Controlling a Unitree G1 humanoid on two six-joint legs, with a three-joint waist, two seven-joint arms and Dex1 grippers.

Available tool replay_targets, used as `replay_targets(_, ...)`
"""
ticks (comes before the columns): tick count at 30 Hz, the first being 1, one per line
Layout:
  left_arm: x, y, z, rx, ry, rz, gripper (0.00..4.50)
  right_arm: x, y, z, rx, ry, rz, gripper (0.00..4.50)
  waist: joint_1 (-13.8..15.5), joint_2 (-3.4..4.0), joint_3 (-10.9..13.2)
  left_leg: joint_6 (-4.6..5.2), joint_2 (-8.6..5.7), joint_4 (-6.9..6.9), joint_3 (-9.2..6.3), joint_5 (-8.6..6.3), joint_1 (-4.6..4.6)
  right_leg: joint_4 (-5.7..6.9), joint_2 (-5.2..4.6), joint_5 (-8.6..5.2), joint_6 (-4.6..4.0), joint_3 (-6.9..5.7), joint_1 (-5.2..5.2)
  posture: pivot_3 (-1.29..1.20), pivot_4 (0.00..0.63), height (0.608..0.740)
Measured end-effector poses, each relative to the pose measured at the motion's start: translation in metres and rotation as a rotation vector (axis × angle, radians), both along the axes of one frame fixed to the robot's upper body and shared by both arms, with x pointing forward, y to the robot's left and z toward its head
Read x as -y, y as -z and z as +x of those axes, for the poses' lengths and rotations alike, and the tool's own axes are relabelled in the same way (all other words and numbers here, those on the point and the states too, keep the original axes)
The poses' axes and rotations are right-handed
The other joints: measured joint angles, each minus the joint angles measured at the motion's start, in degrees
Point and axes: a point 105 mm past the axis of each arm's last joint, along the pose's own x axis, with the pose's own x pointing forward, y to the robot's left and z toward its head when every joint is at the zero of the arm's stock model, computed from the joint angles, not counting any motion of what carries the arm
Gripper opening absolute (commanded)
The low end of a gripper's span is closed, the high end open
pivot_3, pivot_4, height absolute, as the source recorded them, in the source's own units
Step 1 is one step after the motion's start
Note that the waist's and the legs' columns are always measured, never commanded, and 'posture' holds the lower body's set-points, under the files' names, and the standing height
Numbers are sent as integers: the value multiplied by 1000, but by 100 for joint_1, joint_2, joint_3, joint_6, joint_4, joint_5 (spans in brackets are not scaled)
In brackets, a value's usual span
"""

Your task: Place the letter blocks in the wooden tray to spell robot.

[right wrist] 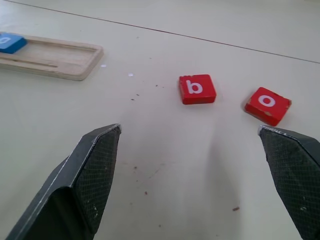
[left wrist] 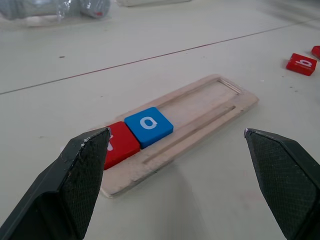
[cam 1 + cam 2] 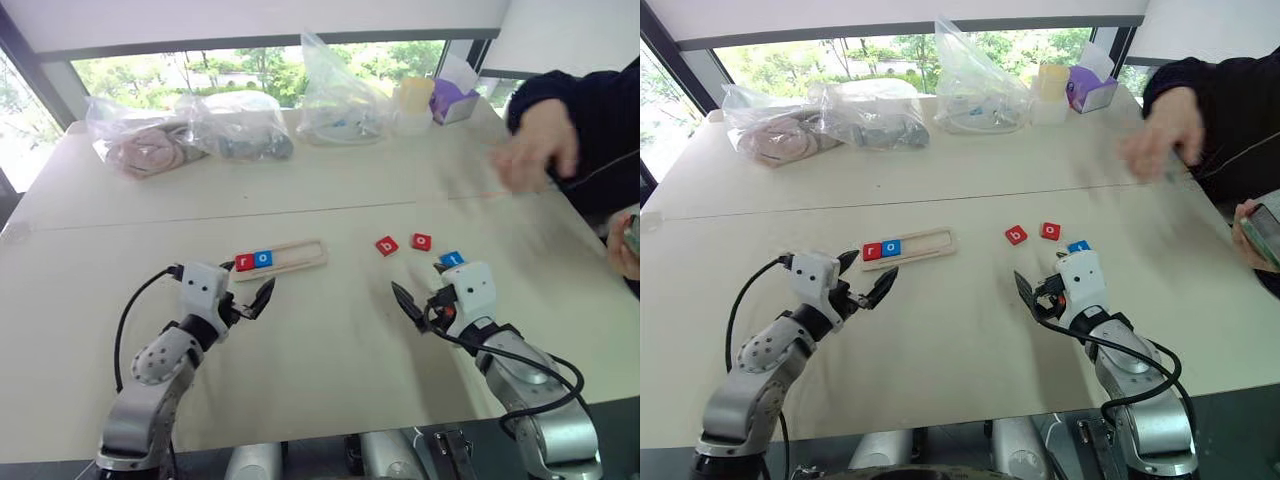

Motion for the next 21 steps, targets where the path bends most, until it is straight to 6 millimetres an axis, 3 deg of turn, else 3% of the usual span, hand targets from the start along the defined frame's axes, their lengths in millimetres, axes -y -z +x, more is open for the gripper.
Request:
replay_targets(7, 9, -12, -3, 9, 61, -55, 4500, -3, -9, -1, 5, -21, 2, 4460, 7, 0, 0, 0, -1, 0, 0, 0, -1, 0, -2, 1, 0, 0, 1, 0, 150, 740)
replay_targets(21, 19, -13, -7, -7, 126, -61, 4500, -11, -8, -11, -42, -111, 13, 4460, 5, 0, 0, 0, -1, 1, 1, 0, 0, 0, -1, 0, 0, 0, 0, 0, 150, 740)
